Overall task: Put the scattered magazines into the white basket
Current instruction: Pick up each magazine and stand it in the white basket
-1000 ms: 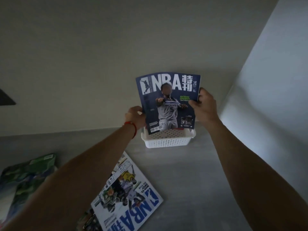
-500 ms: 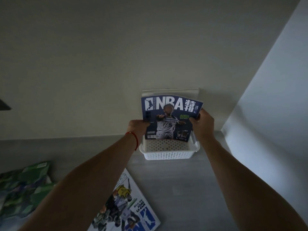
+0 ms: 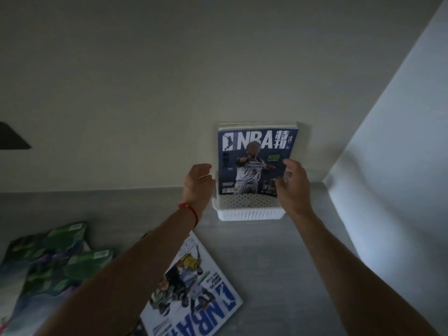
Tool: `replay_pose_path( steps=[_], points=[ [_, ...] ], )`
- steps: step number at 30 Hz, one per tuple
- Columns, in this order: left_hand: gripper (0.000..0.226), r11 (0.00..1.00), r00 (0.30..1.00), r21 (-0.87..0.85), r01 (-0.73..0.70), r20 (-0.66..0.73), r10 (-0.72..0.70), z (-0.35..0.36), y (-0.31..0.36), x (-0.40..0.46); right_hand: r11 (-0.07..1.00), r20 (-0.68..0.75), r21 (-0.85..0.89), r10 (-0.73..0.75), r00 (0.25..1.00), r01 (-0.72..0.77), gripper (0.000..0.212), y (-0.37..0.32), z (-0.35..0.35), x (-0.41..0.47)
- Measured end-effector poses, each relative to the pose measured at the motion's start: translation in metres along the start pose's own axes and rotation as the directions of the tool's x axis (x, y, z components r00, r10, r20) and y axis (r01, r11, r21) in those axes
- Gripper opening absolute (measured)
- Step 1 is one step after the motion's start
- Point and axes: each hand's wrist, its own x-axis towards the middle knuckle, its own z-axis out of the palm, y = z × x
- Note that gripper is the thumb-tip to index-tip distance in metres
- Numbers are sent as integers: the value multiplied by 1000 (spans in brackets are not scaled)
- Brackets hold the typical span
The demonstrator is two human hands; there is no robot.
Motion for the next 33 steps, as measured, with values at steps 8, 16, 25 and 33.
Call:
replay_pose_path(
  steps=[8,16,25,33],
  points=[
    [41,794,975,607,-1,178,-135,-148,-81,-109,976,514,-217,140,846,-30,30,-10,65,-192],
    [53,626,794,750,-215,507,-335,-213,-143,-165,653,339,-749,527,779,-116,66,-6,114,-284],
    [62,472,759,780,-411,580,-296,-214,-113,-160,906,357,-364,349,866,-215,12,-24,74,-267],
    [55,299,530,440,-847,746,403,-155,-3,-127,999,354,-9,-35,935,41,10,-100,2,-219]
  ],
)
